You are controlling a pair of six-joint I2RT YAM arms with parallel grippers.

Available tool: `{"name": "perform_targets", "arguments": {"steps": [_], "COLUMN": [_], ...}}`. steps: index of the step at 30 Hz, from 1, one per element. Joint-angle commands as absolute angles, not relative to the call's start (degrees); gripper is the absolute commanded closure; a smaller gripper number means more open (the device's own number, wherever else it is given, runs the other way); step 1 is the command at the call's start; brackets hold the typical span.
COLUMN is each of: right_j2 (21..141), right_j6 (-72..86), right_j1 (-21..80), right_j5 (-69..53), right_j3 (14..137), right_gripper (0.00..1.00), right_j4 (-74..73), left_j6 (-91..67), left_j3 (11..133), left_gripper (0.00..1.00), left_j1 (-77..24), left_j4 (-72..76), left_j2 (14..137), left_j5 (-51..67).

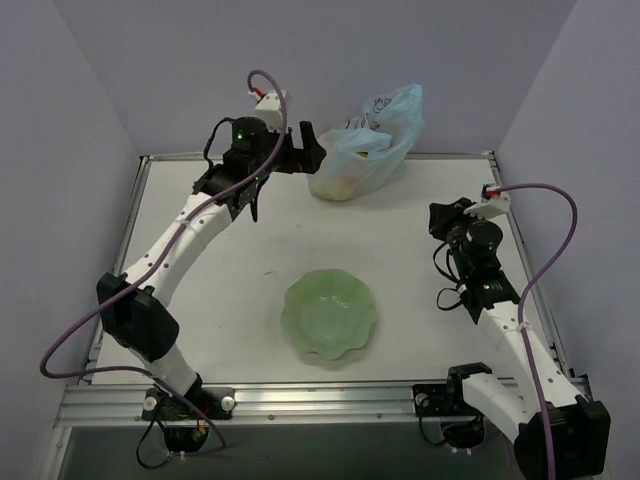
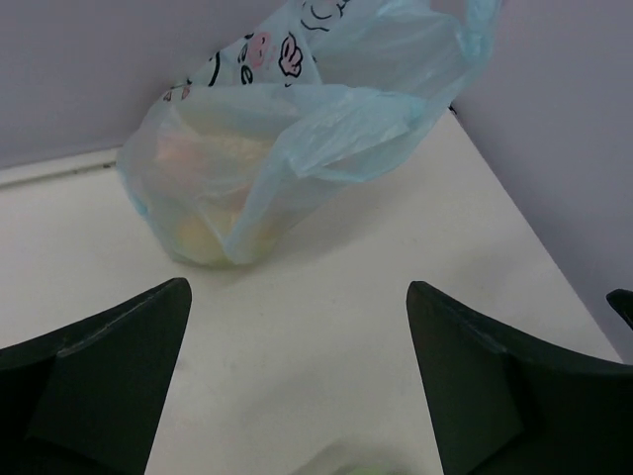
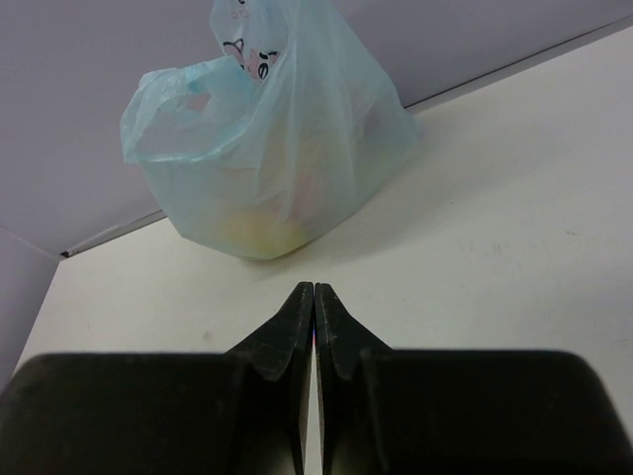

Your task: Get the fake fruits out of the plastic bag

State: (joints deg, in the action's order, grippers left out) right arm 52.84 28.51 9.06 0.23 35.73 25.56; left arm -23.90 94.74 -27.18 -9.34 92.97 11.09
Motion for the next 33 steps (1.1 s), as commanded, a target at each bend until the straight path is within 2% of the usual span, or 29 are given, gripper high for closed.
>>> {"name": "perform_targets", "arguments": {"steps": [1,9,12,13,16,19,20,21,24,25,26,28,29,31,32,33], "right_j2": [53.1,55.6,56.2,56.5,57.3,58.0,58.2,58.7,60.2,60.6,61.1,62.5,62.9,64.4,65.6,66.3], "right_j6": [28.5,29.0,29.4,29.5,29.4,28.9,28.8,28.9,29.1,29.2,29.1,29.0,28.8,28.5,28.4,28.4], "right_j1": [9.3,9.4,9.5,9.6,9.8,10.1,10.1,10.2,10.2,10.2,10.3,10.3,10.4,10.5,10.5,10.6], "right_j5": [1.6,-2.2,-4.1,-4.6,-5.4,-4.7,-4.6,-4.6,-4.7,-4.7,-4.7,-4.3,-3.8,-2.7,-2.2,-2.1], "right_j3": [36.0,36.1,35.9,35.9,35.8,35.9,35.9,35.9,35.7,35.7,35.7,35.8,35.9,36.0,36.1,36.5], "right_gripper": [1.0,1.0,1.0,1.0,1.0,1.0,1.0,1.0,1.0,1.0,1.0,0.98,0.94,0.85,0.72,0.64], "right_j4": [27.0,28.2,29.3,29.6,30.2,30.1,30.2,30.5,31.2,31.4,31.6,32.0,32.0,32.2,32.2,32.3], "left_j6": [-11.2,-4.4,-3.6,-2.7,-2.3,-2.6,-2.8,-2.9,-3.3,-4.6,-5.5,-7.6,-8.3,-10.5,-11.3,-12.7], "left_j3": [103.5,125.5,138.0,146.7,157.9,158.7,154.8,152.9,149.5,149.0,148.0,143.0,140.5,128.9,124.6,120.5], "left_gripper": [0.1,0.03,0.03,0.03,0.03,0.05,0.08,0.24,0.53,0.72,0.81,0.93,0.97,0.98,0.98,0.98], "left_j1": [-28.6,-31.2,-31.6,-31.8,-31.9,-31.9,-31.9,-31.9,-31.8,-31.7,-31.7,-31.9,-32.1,-32.3,-32.3,-32.3], "left_j4": [-10.2,-14.6,-18.9,-20.9,-26.2,-24.2,-21.5,-20.1,-16.9,-16.3,-15.3,-12.0,-10.8,-3.6,2.8,5.4], "left_j2": [99.1,116.7,125.2,130.3,138.8,139.9,139.4,138.8,137.4,136.5,135.8,132.6,130.9,124.4,121.8,119.6], "left_j5": [12.1,17.6,16.1,15.5,16.2,17.3,17.1,16.5,13.9,13.4,13.0,12.7,11.8,10.9,10.0,9.4]}}
